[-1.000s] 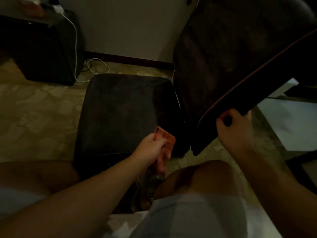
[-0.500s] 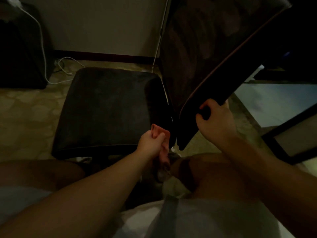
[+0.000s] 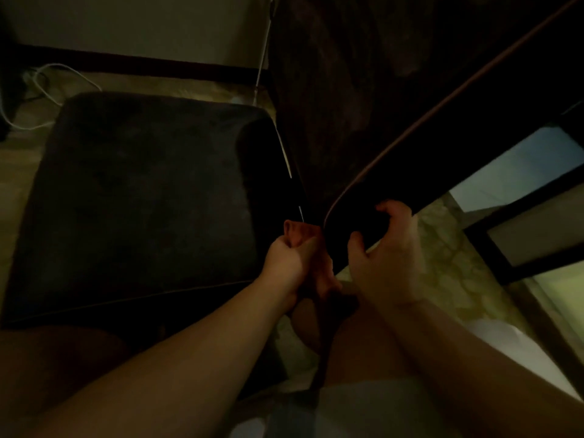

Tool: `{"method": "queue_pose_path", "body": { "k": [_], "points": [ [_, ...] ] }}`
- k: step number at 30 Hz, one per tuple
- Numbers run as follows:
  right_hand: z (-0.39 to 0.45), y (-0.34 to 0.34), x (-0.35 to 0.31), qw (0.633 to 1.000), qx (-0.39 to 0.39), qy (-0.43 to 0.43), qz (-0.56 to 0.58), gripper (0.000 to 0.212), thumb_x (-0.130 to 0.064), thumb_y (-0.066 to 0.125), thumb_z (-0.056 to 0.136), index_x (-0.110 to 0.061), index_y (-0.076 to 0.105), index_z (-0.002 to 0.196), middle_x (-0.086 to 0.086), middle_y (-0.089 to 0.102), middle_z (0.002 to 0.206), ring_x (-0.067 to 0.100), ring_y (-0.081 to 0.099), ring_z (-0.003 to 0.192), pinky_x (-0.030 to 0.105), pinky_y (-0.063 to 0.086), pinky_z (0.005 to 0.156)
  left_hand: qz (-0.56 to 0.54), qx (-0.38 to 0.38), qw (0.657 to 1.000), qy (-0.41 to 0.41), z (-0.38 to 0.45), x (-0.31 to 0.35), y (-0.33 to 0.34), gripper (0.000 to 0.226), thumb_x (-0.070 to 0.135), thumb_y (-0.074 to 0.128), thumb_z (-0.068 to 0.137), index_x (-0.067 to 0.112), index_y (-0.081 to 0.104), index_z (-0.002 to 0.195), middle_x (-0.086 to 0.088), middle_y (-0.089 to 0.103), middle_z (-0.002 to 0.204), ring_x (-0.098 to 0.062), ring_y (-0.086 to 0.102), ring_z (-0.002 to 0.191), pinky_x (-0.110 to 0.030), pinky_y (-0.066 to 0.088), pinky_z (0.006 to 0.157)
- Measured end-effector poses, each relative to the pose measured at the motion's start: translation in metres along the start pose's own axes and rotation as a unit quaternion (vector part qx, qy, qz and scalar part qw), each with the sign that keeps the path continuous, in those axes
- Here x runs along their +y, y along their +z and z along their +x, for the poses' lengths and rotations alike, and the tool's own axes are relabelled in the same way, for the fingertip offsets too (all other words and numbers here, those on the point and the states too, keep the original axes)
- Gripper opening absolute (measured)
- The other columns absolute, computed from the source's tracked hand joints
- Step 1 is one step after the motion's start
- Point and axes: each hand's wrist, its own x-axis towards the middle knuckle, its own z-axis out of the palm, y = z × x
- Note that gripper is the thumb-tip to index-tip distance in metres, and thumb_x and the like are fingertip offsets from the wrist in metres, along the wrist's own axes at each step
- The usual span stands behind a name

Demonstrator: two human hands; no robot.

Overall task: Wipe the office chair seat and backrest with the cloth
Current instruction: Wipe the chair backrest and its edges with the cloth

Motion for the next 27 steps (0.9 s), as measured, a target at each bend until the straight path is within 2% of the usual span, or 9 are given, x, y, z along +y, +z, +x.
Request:
{"method": "queue_pose_path", "body": {
  "k": [2,4,9,12,14,17,20,24,27],
  "points": [
    [-0.003,0.005,0.000,0.999,0.032,0.009,0.012,0.050,-0.007,0.072,0.081,-0.019,0.045,0.123,0.014,0.057,0.116,0.017,0.057,0.099,0.003,0.038,0.080,0.017,-0.002,1.000,-0.014,0.009,-0.002,0.003,0.015,0.018,0.064,0.103,0.016,0.064,0.117,-0.013,0.074,0.104,-0.027,0.075,0.091,-0.042,0.065,0.084],
    [-0.006,0.010,-0.003,0.998,0.058,0.013,0.019,0.050,-0.010,0.070,0.079,-0.019,0.044,0.121,0.010,0.053,0.115,0.013,0.053,0.101,0.003,0.038,0.083,0.060,0.005,0.998,0.008,0.019,-0.008,0.005,0.012,0.022,0.062,0.104,0.016,0.067,0.114,-0.015,0.074,0.108,-0.029,0.074,0.099,-0.044,0.061,0.091],
    [-0.003,0.017,-0.006,0.996,0.081,0.006,0.025,0.046,-0.019,0.061,0.081,-0.016,0.040,0.122,0.009,0.044,0.119,0.008,0.047,0.106,0.006,0.037,0.088,0.121,-0.002,0.990,0.075,0.025,-0.017,0.005,0.018,0.033,0.056,0.108,0.019,0.066,0.104,-0.002,0.072,0.095,-0.016,0.071,0.089,-0.031,0.054,0.076],
    [-0.004,0.017,-0.002,0.997,0.071,0.000,0.024,0.049,-0.011,0.065,0.081,-0.016,0.039,0.123,0.010,0.045,0.120,0.022,0.055,0.106,0.025,0.047,0.085,0.117,-0.020,0.991,0.056,0.025,-0.016,0.005,0.018,0.033,0.054,0.109,0.019,0.065,0.104,-0.007,0.071,0.101,-0.024,0.071,0.098,-0.037,0.056,0.085],
    [-0.004,0.018,-0.003,0.997,0.073,-0.002,0.018,0.049,-0.011,0.065,0.081,-0.016,0.039,0.123,0.008,0.045,0.118,0.023,0.056,0.102,0.031,0.049,0.080,0.106,-0.012,0.993,0.045,0.026,-0.014,0.008,0.024,0.031,0.054,0.109,0.010,0.065,0.108,-0.016,0.071,0.103,-0.030,0.071,0.099,-0.039,0.056,0.085],
    [-0.004,0.017,-0.007,0.996,0.078,0.023,0.019,0.045,-0.020,0.061,0.081,-0.019,0.039,0.120,0.004,0.045,0.115,0.018,0.055,0.100,0.029,0.047,0.078,0.073,0.000,0.997,0.019,0.027,-0.017,0.015,0.024,0.031,0.055,0.108,0.010,0.068,0.107,-0.020,0.073,0.103,-0.034,0.073,0.097,-0.044,0.059,0.084],
    [-0.004,0.016,-0.008,0.996,0.080,0.026,0.015,0.045,-0.022,0.061,0.081,-0.020,0.039,0.120,0.003,0.046,0.114,0.016,0.054,0.098,0.028,0.046,0.078,0.071,-0.002,0.997,0.012,0.026,-0.017,0.016,0.024,0.030,0.056,0.107,0.010,0.069,0.106,-0.019,0.074,0.100,-0.031,0.074,0.090,-0.044,0.060,0.080],
    [-0.004,0.016,-0.008,0.997,0.074,0.023,0.012,0.045,-0.021,0.062,0.081,-0.020,0.039,0.120,0.009,0.049,0.113,0.027,0.058,0.098,0.037,0.049,0.079,0.055,-0.013,0.995,0.083,0.023,-0.014,0.000,0.015,0.024,0.059,0.107,0.014,0.070,0.103,-0.005,0.077,0.088,-0.015,0.075,0.079,-0.027,0.058,0.065],
    [-0.004,0.017,-0.008,0.996,0.083,0.012,0.006,0.045,-0.019,0.062,0.081,-0.017,0.040,0.120,0.004,0.046,0.112,0.014,0.052,0.097,0.024,0.045,0.081,0.021,-0.031,0.995,0.090,0.019,-0.014,-0.006,0.013,0.019,0.057,0.107,0.015,0.069,0.104,-0.001,0.077,0.084,-0.011,0.075,0.077,-0.022,0.056,0.062]
  ]
}}
